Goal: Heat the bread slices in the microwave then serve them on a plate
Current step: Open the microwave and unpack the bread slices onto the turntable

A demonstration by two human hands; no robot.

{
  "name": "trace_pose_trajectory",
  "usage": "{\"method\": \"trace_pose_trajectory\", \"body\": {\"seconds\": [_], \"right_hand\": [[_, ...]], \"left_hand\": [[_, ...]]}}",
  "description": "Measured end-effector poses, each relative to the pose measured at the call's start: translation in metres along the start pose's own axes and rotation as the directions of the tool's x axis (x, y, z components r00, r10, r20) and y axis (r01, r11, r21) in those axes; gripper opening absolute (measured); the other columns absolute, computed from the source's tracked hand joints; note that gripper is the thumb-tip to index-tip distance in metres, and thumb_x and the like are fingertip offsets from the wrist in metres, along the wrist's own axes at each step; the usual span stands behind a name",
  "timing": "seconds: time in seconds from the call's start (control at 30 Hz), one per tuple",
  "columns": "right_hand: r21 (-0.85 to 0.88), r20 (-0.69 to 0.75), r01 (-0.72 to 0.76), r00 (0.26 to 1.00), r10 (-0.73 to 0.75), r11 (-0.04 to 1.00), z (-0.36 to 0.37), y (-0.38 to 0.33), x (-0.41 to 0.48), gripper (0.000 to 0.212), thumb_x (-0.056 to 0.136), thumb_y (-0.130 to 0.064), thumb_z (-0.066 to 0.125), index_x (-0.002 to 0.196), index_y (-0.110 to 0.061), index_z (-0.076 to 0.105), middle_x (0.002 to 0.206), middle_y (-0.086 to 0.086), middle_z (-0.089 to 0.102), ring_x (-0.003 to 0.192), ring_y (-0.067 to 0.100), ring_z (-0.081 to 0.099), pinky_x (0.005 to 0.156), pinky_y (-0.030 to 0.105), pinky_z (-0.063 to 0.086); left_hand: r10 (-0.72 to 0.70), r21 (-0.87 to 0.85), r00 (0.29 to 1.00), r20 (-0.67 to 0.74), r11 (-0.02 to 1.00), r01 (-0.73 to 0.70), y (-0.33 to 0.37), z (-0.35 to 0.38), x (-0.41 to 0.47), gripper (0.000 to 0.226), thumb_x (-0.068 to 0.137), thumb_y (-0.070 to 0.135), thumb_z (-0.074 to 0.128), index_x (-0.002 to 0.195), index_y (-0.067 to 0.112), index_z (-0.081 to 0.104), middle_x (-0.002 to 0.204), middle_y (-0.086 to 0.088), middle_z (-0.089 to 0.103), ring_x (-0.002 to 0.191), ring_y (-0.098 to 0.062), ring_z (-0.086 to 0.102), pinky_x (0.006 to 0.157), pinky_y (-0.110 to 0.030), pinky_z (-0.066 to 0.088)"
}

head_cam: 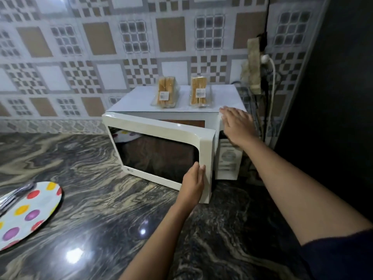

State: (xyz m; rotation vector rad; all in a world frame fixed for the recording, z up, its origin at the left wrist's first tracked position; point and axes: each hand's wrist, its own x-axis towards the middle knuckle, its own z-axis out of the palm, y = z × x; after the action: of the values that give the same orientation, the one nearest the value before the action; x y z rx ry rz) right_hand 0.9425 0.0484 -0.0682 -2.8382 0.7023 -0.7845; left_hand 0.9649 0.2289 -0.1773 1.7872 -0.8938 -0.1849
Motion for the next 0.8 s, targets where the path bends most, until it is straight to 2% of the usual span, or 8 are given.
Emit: {"method": "trace_pose_trajectory", "body": {"seconds": [0.13, 0.3, 0.47, 0.57, 0.63, 0.7, 0.73, 0.8], "right_hand": [[-0.021, 0.081, -0.084, 0.993, 0.086, 0.996, -0.011, -0.021, -0.017, 0.047, 0.101, -0.025, 0.028, 0.146, -0.018, 0.027, 0.156, 0.001, 0.023, 0.143, 0.019, 0.02, 0.116, 0.035, 0.014], [0.313, 0.111, -0.19, 0.98, 0.163, 0.931, -0.022, -0.057, -0.065, 0.051, 0.101, -0.028, 0.034, 0.148, -0.015, 0.021, 0.154, 0.006, 0.027, 0.141, 0.024, 0.026, 0.114, 0.039, 0.024], [0.607, 0.197, -0.13, 0.98, 0.011, 0.784, -0.032, -0.121, -0.112, 0.031, 0.099, -0.025, 0.04, 0.125, -0.014, 0.053, 0.127, 0.007, 0.058, 0.119, 0.021, 0.052, 0.097, 0.033, 0.041], [0.721, 0.174, -0.048, 0.978, -0.113, 0.691, -0.042, -0.168, -0.139, 0.026, 0.099, -0.024, 0.042, 0.119, -0.016, 0.058, 0.12, -0.001, 0.06, 0.108, 0.008, 0.052, 0.086, 0.013, 0.041], [0.725, 0.175, 0.022, 0.961, -0.215, 0.688, -0.044, -0.198, -0.153, 0.025, 0.098, -0.025, 0.045, 0.116, -0.019, 0.06, 0.12, -0.005, 0.058, 0.112, 0.006, 0.05, 0.089, 0.012, 0.038], [0.679, 0.188, 0.093, 0.937, -0.295, 0.728, -0.038, -0.227, -0.164, 0.021, 0.096, -0.028, 0.048, 0.109, -0.023, 0.064, 0.127, -0.008, 0.054, 0.123, 0.009, 0.043, 0.101, 0.024, 0.031], [0.655, 0.185, 0.115, 0.934, -0.306, 0.747, -0.035, -0.24, -0.168, 0.021, 0.095, -0.03, 0.049, 0.106, -0.024, 0.065, 0.13, -0.008, 0.052, 0.127, 0.012, 0.039, 0.103, 0.027, 0.026], [0.637, 0.142, 0.128, 0.95, -0.279, 0.76, -0.029, -0.267, -0.176, 0.022, 0.095, -0.03, 0.05, 0.107, -0.02, 0.065, 0.132, -0.007, 0.053, 0.128, 0.014, 0.037, 0.098, 0.023, 0.021]], "left_hand": [[0.008, 0.002, 0.999, 0.033, 1.0, -0.008, -0.001, -0.02, -0.024, 0.035, 0.1, 0.029, 0.035, 0.082, 0.001, 0.045, 0.072, -0.006, 0.046, 0.064, -0.008, 0.039, 0.058, -0.021, 0.03], [0.024, 0.021, 0.997, 0.073, 0.999, -0.026, -0.003, -0.052, -0.064, 0.034, 0.1, 0.029, 0.034, 0.086, 0.001, 0.047, 0.074, -0.004, 0.047, 0.062, -0.001, 0.039, 0.058, -0.018, 0.031], [0.012, 0.04, 1.0, 0.013, 0.999, -0.013, -0.012, -0.089, -0.113, 0.03, 0.1, 0.03, 0.033, 0.074, 0.016, 0.039, 0.069, 0.002, 0.04, 0.061, -0.007, 0.037, 0.057, -0.021, 0.029], [-0.023, 0.007, 1.0, -0.001, 1.0, 0.023, -0.022, -0.113, -0.144, 0.031, 0.099, 0.034, 0.034, 0.078, 0.013, 0.043, 0.075, -0.008, 0.045, 0.066, -0.014, 0.042, 0.058, -0.021, 0.031], [-0.047, -0.015, 0.999, 0.003, 0.999, 0.047, -0.027, -0.129, -0.162, 0.033, 0.098, 0.038, 0.035, 0.088, 0.01, 0.048, 0.085, -0.015, 0.05, 0.073, -0.019, 0.047, 0.063, -0.023, 0.034], [-0.073, -0.042, 0.997, -0.014, 0.997, 0.072, -0.03, -0.147, -0.178, 0.032, 0.098, 0.038, 0.035, 0.092, 0.009, 0.049, 0.091, -0.017, 0.052, 0.079, -0.021, 0.05, 0.068, -0.029, 0.038], [-0.084, -0.057, 0.996, -0.035, 0.995, 0.082, -0.032, -0.156, -0.185, 0.031, 0.099, 0.036, 0.035, 0.093, 0.009, 0.049, 0.092, -0.016, 0.053, 0.082, -0.022, 0.051, 0.072, -0.033, 0.041], [-0.105, -0.068, 0.991, -0.084, 0.993, 0.099, -0.037, -0.174, -0.197, 0.03, 0.099, 0.035, 0.034, 0.095, 0.011, 0.051, 0.094, -0.011, 0.055, 0.087, -0.023, 0.053, 0.078, -0.039, 0.044]]}}
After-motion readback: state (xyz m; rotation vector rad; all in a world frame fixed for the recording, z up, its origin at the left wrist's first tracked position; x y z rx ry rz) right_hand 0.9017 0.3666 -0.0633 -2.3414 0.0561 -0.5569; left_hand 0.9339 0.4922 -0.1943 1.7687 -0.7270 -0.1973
